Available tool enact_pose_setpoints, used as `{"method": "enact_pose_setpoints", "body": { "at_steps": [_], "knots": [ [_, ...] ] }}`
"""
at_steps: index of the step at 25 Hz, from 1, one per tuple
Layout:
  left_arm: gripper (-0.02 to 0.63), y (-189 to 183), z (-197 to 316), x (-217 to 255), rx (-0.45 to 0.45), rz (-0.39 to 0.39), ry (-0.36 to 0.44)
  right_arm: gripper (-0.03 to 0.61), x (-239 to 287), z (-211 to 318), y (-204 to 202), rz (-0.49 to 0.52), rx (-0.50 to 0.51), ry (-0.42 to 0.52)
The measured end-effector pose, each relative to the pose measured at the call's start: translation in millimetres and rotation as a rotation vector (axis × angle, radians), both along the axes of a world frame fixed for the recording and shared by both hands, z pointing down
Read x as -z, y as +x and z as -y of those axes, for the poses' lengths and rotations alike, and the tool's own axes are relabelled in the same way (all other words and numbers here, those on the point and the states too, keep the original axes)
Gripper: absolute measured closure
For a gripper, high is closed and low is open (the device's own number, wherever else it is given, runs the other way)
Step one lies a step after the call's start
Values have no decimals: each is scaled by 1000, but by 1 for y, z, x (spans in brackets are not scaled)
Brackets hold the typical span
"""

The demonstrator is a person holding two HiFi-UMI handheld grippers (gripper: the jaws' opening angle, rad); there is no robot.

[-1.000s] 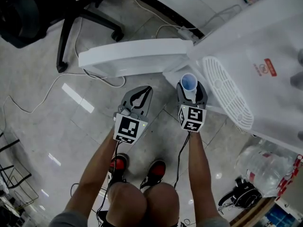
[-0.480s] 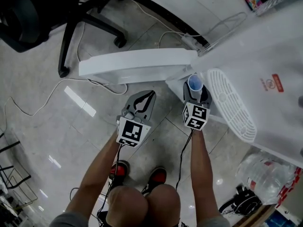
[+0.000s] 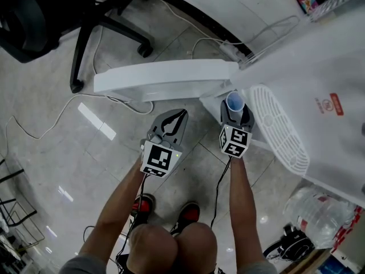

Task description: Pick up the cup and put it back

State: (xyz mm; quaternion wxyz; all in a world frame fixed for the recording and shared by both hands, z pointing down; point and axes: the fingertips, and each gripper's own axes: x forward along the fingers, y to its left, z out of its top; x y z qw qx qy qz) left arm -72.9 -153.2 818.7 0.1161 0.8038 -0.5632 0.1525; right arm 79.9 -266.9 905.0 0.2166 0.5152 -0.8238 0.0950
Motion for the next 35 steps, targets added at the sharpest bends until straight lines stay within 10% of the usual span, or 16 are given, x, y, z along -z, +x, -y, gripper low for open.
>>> {"method": "enact_pose_setpoints", "body": {
  "at_steps": [35],
  "knots": [
    [589, 0, -29, 89, 14, 2, 13, 251, 82, -68, 4, 31, 7, -21]
  ]
}}
